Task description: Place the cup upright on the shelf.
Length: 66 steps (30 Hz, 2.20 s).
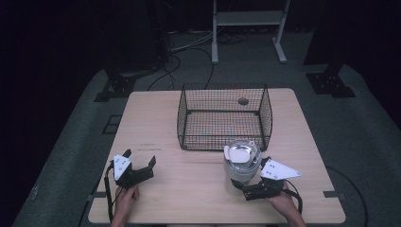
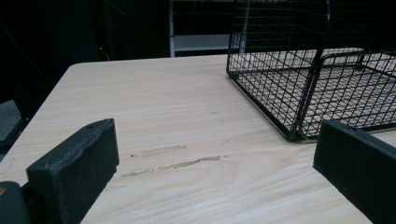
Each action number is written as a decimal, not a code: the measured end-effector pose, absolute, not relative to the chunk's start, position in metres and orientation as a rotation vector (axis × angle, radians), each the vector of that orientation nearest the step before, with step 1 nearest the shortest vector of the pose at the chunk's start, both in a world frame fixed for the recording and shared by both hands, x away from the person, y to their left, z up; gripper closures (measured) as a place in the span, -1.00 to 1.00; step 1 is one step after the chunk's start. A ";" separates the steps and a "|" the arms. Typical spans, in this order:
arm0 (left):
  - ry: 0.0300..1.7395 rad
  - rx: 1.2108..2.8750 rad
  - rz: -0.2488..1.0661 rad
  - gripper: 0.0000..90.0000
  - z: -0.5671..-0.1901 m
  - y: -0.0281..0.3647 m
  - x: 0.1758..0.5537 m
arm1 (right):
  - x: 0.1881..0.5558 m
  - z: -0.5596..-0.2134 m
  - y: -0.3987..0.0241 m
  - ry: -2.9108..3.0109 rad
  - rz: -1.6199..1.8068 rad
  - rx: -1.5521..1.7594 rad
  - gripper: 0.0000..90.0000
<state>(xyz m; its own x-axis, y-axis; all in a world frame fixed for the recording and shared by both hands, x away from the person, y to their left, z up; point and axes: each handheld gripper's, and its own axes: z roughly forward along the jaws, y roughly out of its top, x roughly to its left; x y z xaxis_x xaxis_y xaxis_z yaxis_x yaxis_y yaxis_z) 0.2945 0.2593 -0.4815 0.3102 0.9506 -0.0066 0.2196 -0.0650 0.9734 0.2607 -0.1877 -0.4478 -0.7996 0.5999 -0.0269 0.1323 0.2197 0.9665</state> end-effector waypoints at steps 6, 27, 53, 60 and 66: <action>1.114 1.529 0.876 -1.00 -0.481 0.259 0.295 | 0.259 -0.448 -0.189 2.093 1.608 0.682 -0.86; 1.116 1.524 0.873 -1.00 -0.481 0.260 0.294 | 0.266 -0.420 -0.187 2.068 1.630 0.681 -0.86; 1.115 1.522 0.872 -1.00 -0.481 0.260 0.294 | 0.305 -0.346 -0.171 2.010 1.665 0.614 -0.86; 1.116 1.520 0.871 -1.00 -0.481 0.261 0.294 | 0.328 -0.327 -0.163 2.004 1.687 0.615 -0.86; 1.115 1.519 0.871 -1.00 -0.481 0.261 0.294 | 0.351 -0.317 -0.153 2.011 1.661 0.620 -0.86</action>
